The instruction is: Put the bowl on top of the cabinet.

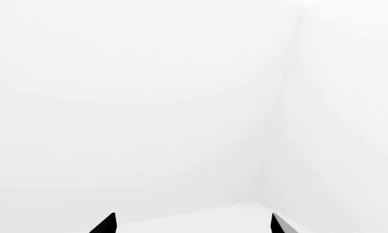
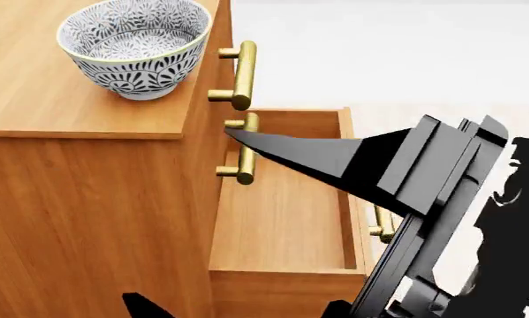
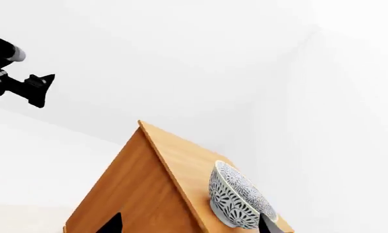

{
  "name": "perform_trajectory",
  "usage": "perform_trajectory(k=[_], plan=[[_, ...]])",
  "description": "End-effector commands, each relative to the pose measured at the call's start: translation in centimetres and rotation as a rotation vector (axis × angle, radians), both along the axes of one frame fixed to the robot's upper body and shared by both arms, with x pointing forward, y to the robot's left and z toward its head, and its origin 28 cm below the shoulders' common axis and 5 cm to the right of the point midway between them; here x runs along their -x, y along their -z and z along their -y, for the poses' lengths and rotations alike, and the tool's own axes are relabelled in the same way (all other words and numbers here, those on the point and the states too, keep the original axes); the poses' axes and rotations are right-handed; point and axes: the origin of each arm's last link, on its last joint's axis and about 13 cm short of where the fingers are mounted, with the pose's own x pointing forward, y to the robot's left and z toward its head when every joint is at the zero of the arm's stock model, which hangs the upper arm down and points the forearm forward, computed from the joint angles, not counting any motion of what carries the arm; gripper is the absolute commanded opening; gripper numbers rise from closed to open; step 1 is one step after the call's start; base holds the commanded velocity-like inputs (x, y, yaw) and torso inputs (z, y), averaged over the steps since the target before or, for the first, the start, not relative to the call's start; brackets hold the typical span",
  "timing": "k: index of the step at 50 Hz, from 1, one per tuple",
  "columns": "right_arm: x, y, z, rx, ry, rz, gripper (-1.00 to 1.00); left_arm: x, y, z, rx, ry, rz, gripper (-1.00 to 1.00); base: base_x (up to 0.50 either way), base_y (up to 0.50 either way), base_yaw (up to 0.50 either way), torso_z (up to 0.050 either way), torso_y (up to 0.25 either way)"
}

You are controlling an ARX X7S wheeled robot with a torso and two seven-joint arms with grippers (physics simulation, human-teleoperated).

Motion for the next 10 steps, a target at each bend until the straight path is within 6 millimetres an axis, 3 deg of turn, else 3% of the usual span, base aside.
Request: perform_trajectory(k=[1, 10], plan=[[2.4, 3.9, 0.7, -0.097, 0.087, -0.096, 1.0, 0.1, -0.1, 0.1, -0.003, 0.001, 0.001, 1.0, 0.0, 0.0, 0.0, 0.0, 0.0], [2.9, 5.5, 0.9, -0.166, 0.139, -0.163, 1.0, 0.1, -0.1, 0.1, -0.004, 0.001, 0.001, 1.0, 0.0, 0.0, 0.0, 0.0, 0.0]])
